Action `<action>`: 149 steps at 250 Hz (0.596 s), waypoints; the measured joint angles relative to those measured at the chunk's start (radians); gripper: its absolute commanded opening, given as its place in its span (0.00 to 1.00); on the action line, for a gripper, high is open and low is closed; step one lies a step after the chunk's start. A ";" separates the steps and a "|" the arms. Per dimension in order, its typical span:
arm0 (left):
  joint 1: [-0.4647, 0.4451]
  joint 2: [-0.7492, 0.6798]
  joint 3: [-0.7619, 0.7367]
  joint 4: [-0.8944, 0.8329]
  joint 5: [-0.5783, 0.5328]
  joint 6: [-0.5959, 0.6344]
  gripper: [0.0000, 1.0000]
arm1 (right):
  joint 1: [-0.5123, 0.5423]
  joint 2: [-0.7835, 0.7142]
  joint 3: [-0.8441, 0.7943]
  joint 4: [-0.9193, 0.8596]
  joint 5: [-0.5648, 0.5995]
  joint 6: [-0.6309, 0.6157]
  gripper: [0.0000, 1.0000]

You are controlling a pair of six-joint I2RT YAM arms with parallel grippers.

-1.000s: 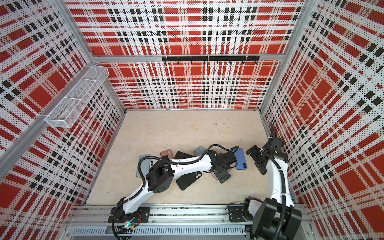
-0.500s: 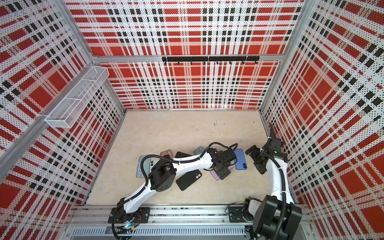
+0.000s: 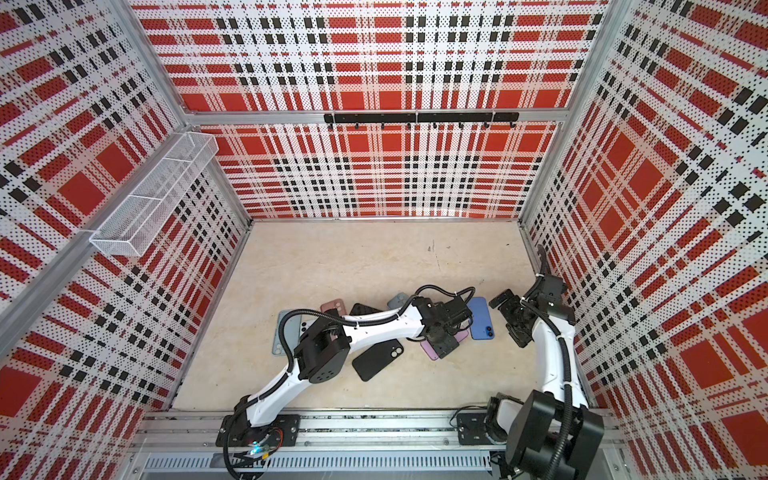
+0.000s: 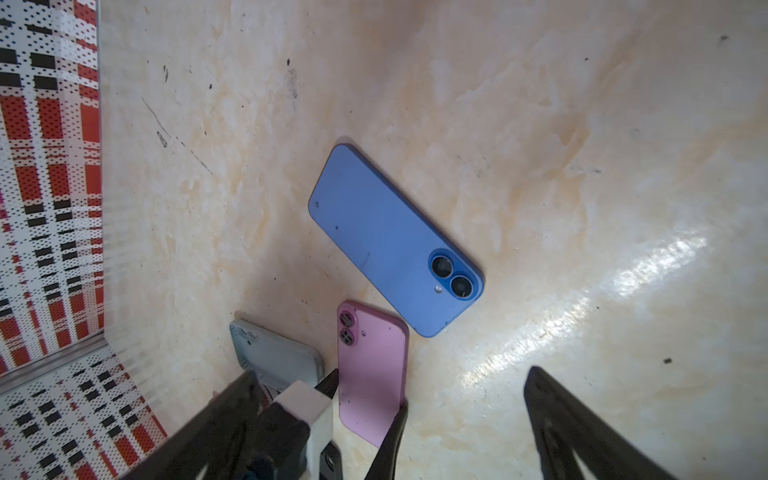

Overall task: Put the phone into the phone case
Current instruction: 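Close the left gripper on the pink phone's lower end while the right gripper approaches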

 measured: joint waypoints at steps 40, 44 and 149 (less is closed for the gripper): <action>0.007 -0.085 -0.156 0.104 0.019 0.011 0.57 | 0.000 -0.027 -0.038 0.011 -0.055 -0.030 1.00; 0.008 -0.097 -0.174 0.113 0.021 0.011 0.57 | 0.000 -0.033 -0.045 0.011 -0.059 -0.031 1.00; 0.048 -0.246 -0.432 0.296 0.119 -0.005 0.56 | 0.090 -0.059 -0.191 0.013 -0.171 -0.058 0.99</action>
